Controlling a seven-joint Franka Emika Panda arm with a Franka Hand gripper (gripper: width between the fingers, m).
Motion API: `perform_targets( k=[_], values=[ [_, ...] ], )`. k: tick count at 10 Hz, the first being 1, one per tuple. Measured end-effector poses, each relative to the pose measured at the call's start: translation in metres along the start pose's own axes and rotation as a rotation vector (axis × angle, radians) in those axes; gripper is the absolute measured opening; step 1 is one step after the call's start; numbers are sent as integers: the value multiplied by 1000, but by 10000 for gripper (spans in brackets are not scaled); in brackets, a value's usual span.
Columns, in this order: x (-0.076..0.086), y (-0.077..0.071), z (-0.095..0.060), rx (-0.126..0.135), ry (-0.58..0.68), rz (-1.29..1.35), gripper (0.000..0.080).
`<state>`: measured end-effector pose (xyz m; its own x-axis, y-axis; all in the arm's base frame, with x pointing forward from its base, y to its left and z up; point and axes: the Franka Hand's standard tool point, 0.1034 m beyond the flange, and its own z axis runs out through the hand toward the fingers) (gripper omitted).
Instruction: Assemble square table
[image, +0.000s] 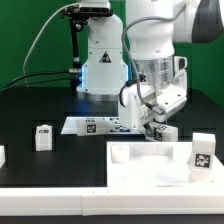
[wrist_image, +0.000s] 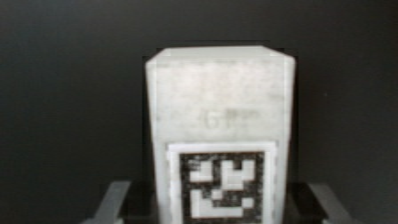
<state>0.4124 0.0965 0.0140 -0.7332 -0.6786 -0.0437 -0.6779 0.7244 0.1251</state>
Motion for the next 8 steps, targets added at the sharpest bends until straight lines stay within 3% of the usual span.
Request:
perform_targets(
  k=[2, 6, 7, 8],
  values=[
    [-7, 11, 2, 12, -18, 2, 284],
    [-9, 15, 3, 20, -20, -45, 284],
    [-8, 15, 3, 19, -19, -51, 396],
    [-8, 15, 4, 19, -18, -51, 567]
  ],
)
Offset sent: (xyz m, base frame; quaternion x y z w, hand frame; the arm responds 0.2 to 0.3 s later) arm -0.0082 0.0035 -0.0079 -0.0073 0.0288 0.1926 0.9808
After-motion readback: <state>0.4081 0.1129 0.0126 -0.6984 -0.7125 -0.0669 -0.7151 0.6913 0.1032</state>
